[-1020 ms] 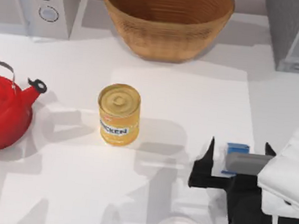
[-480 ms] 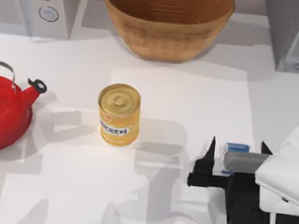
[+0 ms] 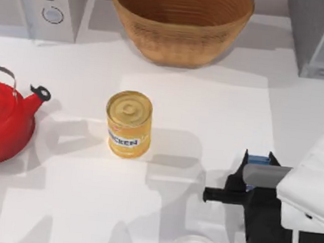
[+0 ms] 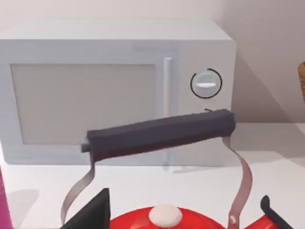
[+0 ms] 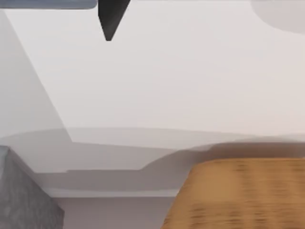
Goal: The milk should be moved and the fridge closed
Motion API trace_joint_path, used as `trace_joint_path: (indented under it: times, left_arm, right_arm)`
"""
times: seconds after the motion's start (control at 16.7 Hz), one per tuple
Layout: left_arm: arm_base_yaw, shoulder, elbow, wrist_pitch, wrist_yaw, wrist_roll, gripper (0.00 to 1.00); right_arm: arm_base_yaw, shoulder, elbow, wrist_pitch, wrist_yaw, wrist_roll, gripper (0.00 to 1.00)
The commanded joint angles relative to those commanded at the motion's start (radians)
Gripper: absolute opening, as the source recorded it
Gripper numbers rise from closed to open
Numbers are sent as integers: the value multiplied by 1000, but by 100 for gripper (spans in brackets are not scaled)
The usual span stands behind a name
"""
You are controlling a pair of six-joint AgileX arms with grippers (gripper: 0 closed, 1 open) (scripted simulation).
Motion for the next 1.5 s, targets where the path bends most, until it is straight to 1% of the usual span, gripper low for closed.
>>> trace_joint_path:
  times: [0.12, 0.18, 0.72, 1.02, 1.26, 1.5]
  left_arm:
    - [0, 0, 0, 0, 0, 0, 100]
    - [0, 0, 0, 0, 0, 0, 100]
    - [0, 0, 0, 0, 0, 0, 100]
    - [0, 0, 0, 0, 0, 0, 100]
    - [0, 0, 0, 0, 0, 0, 100]
    - [0, 0, 0, 0, 0, 0, 100]
  right_arm:
    - [0, 0, 0, 0, 0, 0, 2]
    - [0, 0, 0, 0, 0, 0, 0]
    - [0, -3, -2, -2, 0, 1, 0]
    - [-4, -25, -54, -97, -17, 11, 0]
    - [7, -101, -69, -169, -20, 15, 0]
    - [3, -201, -32, -186, -4, 5, 0]
